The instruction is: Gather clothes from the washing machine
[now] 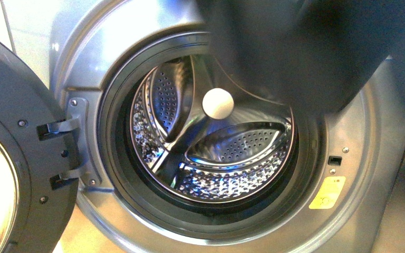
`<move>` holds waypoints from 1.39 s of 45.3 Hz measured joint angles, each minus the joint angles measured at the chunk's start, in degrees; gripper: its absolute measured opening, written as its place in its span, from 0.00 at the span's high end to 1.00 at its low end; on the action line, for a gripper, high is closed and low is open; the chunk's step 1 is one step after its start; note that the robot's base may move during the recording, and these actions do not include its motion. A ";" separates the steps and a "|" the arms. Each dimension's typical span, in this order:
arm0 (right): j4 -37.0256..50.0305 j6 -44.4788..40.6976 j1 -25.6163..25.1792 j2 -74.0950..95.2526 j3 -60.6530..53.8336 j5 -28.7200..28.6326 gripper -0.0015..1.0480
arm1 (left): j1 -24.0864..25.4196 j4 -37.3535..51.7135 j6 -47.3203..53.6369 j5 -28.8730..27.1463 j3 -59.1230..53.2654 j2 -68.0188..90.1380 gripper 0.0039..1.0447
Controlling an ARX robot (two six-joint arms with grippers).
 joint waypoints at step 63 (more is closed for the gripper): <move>0.00 0.00 0.00 0.00 0.02 0.00 0.07 | -3.67 2.73 -2.34 0.52 5.05 2.54 0.86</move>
